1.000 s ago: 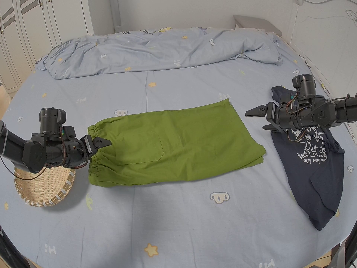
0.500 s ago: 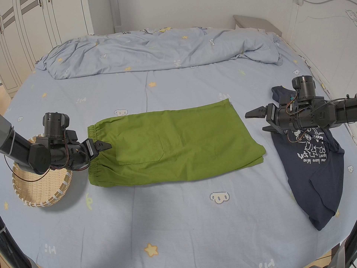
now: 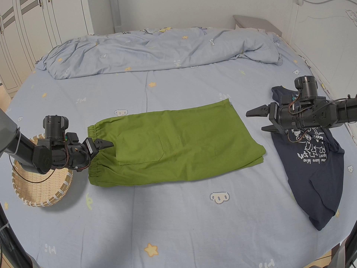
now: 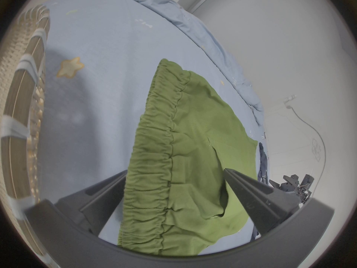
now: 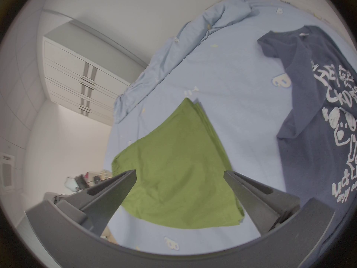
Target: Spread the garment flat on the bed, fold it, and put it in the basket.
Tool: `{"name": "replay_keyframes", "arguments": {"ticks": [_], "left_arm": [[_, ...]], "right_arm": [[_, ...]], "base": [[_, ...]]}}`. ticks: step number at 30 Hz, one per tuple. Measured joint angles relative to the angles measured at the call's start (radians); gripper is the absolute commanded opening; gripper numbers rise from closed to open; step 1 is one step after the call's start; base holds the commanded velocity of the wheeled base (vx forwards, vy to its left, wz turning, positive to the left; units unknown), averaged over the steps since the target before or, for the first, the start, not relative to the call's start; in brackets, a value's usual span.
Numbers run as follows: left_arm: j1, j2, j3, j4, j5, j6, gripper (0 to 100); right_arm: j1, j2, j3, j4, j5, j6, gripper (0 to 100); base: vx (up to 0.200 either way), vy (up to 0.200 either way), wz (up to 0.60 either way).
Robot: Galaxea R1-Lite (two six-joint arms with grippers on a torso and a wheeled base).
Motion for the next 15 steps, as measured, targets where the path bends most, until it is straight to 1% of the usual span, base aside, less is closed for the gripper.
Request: {"name": "replay_keyframes", "arguments": {"ticks": [4,6,11,12,15], "left_arm": [[0.021,0.021,-0.009,-0.005,-0.039,-0.011,100],[0.029,0.033,-0.016,-0.007,-0.050,-0.014,100],[0.034,0.054,-0.033,-0.008,-0.055,-0.018,100],[0.034,0.057,-0.035,-0.008,-0.056,-0.016,0],[0.033,0.064,-0.041,-0.006,-0.055,-0.011,0]], "right_arm": [[-0.039,0.000,-0.011,0.000,0.111,0.042,100],[-0.057,0.000,-0.020,0.000,0.129,0.055,100],[-0.078,0.004,-0.031,0.000,0.135,0.058,100],[-0.079,0.004,-0.031,0.000,0.135,0.058,100],[-0.082,0.009,-0.033,0.000,0.137,0.057,100]], "base": [[0.000,0.000,0.00],[0.000,0.000,0.00],[0.000,0.000,0.00],[0.000,0.000,0.00],[0.000,0.000,0.00]]}}
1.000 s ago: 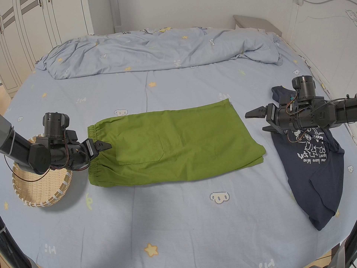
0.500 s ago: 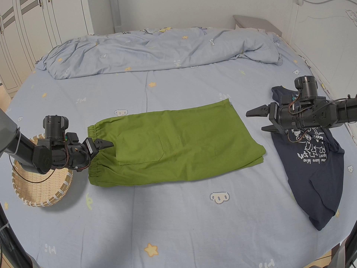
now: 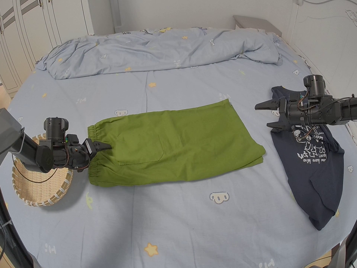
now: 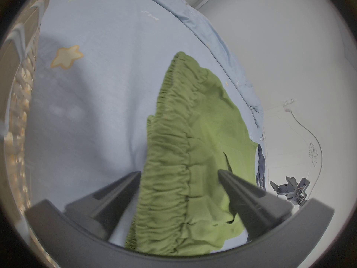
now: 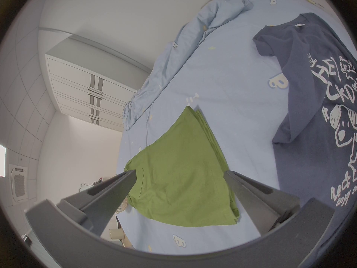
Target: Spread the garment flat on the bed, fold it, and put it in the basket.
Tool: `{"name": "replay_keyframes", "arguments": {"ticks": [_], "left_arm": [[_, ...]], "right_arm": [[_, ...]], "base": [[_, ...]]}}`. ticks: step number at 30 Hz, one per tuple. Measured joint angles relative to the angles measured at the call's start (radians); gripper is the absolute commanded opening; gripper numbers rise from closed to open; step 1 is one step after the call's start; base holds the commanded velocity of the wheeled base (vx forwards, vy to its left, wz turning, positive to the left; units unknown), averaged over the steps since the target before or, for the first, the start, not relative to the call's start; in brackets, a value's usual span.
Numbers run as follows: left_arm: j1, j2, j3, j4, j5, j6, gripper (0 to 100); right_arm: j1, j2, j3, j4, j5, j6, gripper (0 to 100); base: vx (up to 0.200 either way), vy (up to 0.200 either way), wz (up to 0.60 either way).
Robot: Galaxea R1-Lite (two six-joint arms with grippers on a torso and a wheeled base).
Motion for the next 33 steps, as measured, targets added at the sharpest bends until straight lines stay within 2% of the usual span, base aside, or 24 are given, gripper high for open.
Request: {"name": "replay_keyframes", "arguments": {"ticks": [14,24,33], "left_arm": [[-0.018,-0.024,-0.011,0.001,0.004,0.000,0],[-0.032,-0.063,-0.012,0.001,0.006,-0.002,0],[-0.035,-0.068,-0.010,0.000,0.006,0.000,0]], "right_arm": [[0.005,0.041,-0.003,0.007,0.000,-0.031,100],[0.017,0.134,-0.079,0.205,0.000,-0.180,100],[0.024,0.180,-0.101,0.254,0.000,-0.190,100]], "base": [[0.000,0.000,0.00],[0.000,0.000,0.00],[0.000,0.000,0.00]]}}
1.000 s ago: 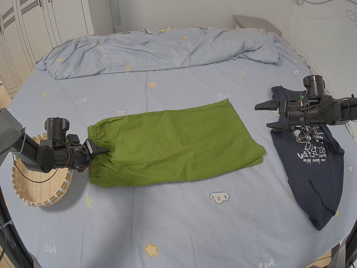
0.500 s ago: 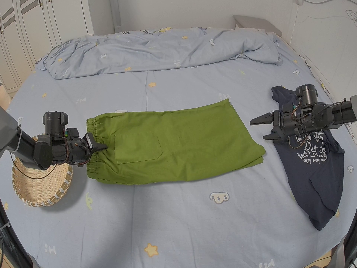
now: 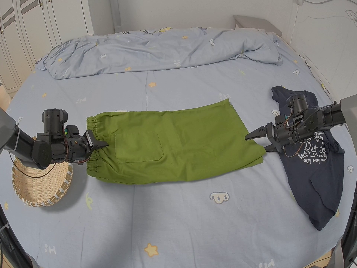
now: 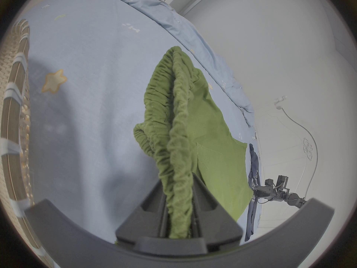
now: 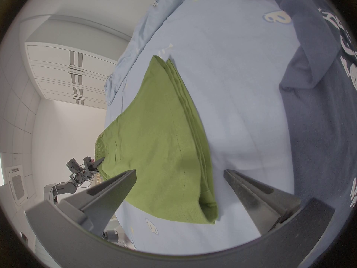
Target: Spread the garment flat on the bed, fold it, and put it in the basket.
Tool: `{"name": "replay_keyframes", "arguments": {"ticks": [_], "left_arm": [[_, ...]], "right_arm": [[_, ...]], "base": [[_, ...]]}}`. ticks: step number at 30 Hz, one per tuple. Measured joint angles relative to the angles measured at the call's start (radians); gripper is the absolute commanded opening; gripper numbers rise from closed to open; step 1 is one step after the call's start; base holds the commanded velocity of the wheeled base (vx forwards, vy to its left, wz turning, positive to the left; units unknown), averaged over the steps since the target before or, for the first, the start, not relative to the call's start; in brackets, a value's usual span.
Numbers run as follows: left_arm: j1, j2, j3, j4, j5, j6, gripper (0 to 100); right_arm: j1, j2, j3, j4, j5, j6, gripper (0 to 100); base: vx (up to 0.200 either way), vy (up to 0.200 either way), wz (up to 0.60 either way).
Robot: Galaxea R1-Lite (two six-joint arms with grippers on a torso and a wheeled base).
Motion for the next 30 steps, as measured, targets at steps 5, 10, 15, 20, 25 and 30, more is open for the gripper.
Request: {"name": "replay_keyframes", "arguments": {"ticks": [5,10,15,20,25,30], "left_arm": [[0.000,-0.001,0.001,0.000,0.000,0.000,0],[-0.001,-0.002,0.001,0.000,0.000,0.001,0],[-0.001,-0.002,0.001,0.000,0.000,0.001,0],[0.000,-0.002,0.003,0.000,0.000,0.001,0],[0.000,-0.002,0.003,0.000,0.000,0.001,0],[0.001,-0.001,0.001,0.000,0.000,0.002,0]], "right_arm": [[0.014,0.006,0.000,0.010,0.003,-0.006,100],[0.018,0.007,0.004,0.011,0.038,-0.006,100],[0.016,0.008,0.005,0.011,0.041,-0.006,0],[0.015,0.010,0.005,0.010,0.041,-0.006,0],[0.011,0.012,0.003,0.010,0.041,-0.006,0],[0.007,0.014,0.001,0.010,0.041,-0.007,0]], "base": [[0.000,0.000,0.00],[0.000,0.000,0.00],[0.000,0.000,0.00],[0.000,0.000,0.00],[0.000,0.000,0.00],[0.000,0.000,0.00]]}}
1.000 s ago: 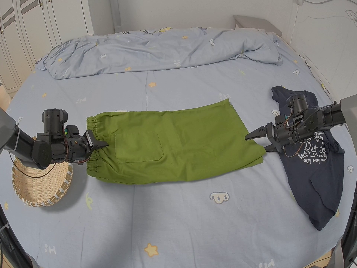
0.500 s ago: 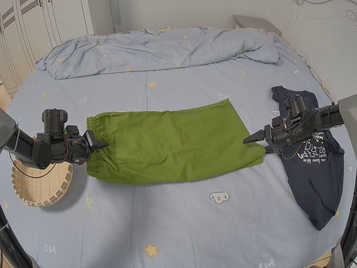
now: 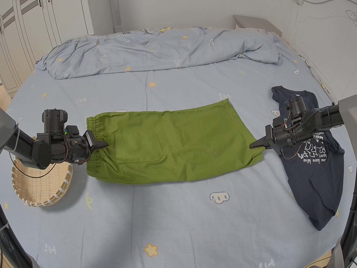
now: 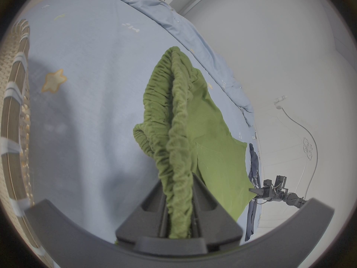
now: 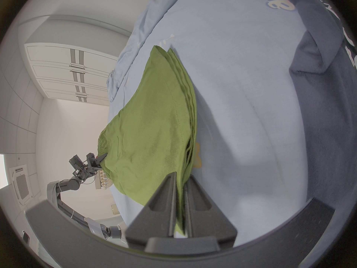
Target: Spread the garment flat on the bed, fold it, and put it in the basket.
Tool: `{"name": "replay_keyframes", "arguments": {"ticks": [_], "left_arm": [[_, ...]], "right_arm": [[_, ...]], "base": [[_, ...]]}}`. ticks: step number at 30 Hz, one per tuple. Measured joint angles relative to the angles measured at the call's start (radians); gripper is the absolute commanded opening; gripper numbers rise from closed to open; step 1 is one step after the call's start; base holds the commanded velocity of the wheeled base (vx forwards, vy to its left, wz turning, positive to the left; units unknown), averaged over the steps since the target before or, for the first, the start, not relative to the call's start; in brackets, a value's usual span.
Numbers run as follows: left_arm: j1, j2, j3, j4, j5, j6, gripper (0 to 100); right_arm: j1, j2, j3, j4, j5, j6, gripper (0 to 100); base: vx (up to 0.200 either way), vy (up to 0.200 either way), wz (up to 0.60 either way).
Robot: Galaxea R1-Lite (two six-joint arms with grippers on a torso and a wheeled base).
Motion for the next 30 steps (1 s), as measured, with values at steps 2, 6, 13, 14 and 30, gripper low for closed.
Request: {"name": "replay_keyframes", "arguments": {"ticks": [2,6,13,14,30], "left_arm": [[0.000,0.000,0.000,0.000,0.000,0.001,0],[0.002,-0.001,-0.001,0.006,0.000,0.000,0],[0.001,-0.019,-0.005,0.089,-0.001,0.001,0],[0.001,-0.027,-0.006,0.126,-0.001,0.002,0],[-0.003,-0.201,0.087,0.337,-0.002,0.088,0]], "right_arm": [[0.000,-0.001,0.000,0.002,0.000,0.000,0],[-0.003,-0.010,0.004,0.027,0.000,0.000,0],[-0.006,-0.051,0.022,0.094,-0.001,-0.011,0],[-0.006,-0.066,0.032,0.108,-0.001,-0.015,0],[-0.013,-0.409,0.413,0.198,-0.006,-0.057,0]], "base": [[0.000,0.000,0.00],[0.000,0.000,0.00],[0.000,0.000,0.00],[0.000,0.000,0.00],[0.000,0.000,0.00]]}}
